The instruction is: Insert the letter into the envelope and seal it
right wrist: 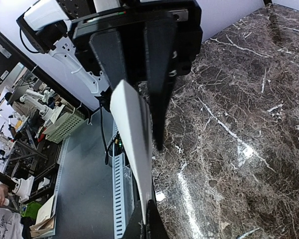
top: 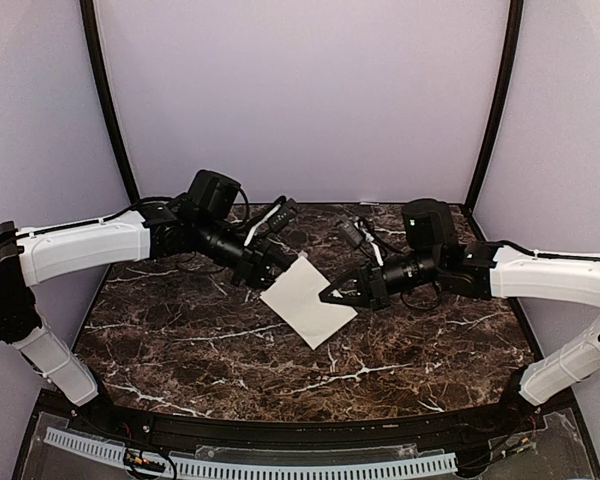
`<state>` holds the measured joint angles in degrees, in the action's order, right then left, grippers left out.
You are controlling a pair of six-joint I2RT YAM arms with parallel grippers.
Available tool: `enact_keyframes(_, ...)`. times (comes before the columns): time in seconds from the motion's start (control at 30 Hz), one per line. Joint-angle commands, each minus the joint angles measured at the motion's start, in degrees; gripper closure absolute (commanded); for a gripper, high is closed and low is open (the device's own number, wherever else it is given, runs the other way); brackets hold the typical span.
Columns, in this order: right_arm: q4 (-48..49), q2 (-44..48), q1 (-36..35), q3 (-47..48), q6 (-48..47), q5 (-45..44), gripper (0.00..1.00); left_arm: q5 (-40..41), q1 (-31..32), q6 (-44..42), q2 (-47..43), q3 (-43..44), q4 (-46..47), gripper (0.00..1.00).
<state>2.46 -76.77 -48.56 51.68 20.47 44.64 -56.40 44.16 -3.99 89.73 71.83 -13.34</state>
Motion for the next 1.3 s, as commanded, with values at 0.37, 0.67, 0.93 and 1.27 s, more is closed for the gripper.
enact_keyframes(0.37, -2.19, 0.92, -0.49, 0.87, -2.40, -2.58, 1.00, -0.79, -8.15, 6.25, -10.57, -3.89, 9.41, 0.34)
enact_keyframes(0.67, -2.26, -0.47, -1.00, 2.42, -2.79, -0.52, 1.00, 1.40, -3.66, 4.46, -4.53, -2.18, 5.09, 0.28)
enact_keyframes(0.93, -4.45, -1.92, -1.72, 3.96, -4.10, 0.18, 1.00, 0.17, -1.04, 4.34, -1.55, -1.70, 4.16, 0.36)
enact_keyframes(1.27, -5.48, -0.86, -1.72, 3.14, -4.03, -1.52, 0.83, -0.67, -1.12, 1.55, -1.28, -0.06, 0.31, 1.00)
